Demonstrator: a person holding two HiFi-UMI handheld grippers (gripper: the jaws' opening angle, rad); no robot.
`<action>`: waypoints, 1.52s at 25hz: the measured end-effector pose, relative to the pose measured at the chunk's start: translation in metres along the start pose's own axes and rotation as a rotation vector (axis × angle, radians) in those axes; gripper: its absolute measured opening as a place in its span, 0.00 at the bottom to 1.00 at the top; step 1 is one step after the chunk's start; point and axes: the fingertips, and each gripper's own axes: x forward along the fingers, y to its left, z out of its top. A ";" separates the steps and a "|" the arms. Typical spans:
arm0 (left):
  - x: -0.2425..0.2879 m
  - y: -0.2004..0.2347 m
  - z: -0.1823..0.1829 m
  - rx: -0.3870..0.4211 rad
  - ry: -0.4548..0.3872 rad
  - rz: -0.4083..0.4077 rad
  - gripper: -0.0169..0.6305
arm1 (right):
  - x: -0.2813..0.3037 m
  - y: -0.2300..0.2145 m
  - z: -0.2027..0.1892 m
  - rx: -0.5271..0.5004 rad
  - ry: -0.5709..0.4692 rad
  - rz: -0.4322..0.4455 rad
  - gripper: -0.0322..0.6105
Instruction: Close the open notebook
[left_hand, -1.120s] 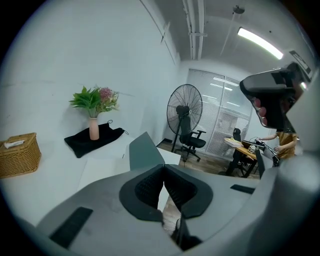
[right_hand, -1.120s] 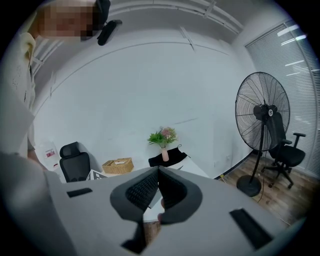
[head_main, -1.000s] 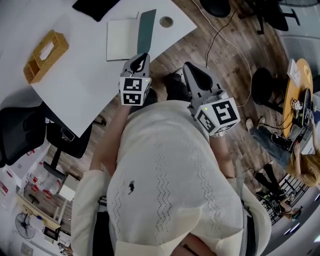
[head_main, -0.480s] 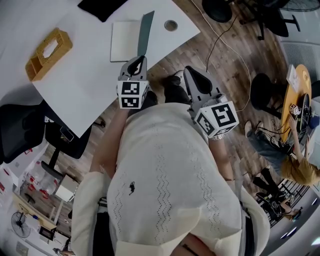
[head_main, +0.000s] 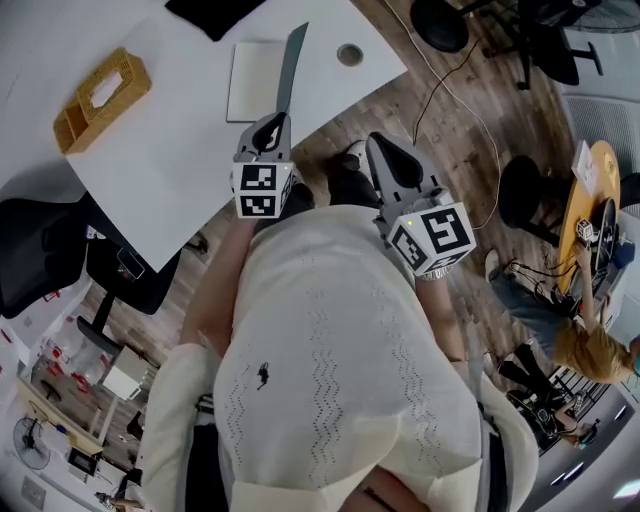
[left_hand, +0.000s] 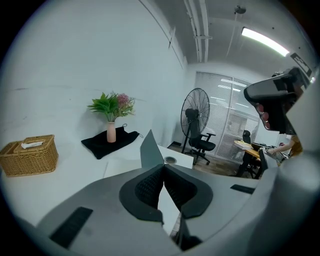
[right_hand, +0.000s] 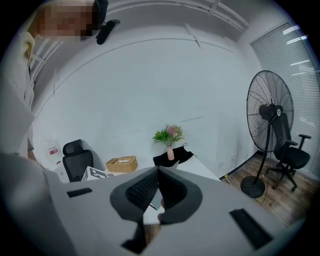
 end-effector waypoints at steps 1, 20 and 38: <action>0.000 0.001 0.000 0.000 0.000 0.002 0.05 | 0.001 0.001 0.000 -0.001 0.002 0.002 0.05; -0.009 0.019 -0.010 -0.014 0.009 0.034 0.05 | 0.011 0.010 -0.002 -0.014 0.014 0.017 0.05; -0.012 0.062 -0.031 -0.061 0.056 0.146 0.05 | 0.026 0.010 -0.001 -0.018 0.039 0.032 0.05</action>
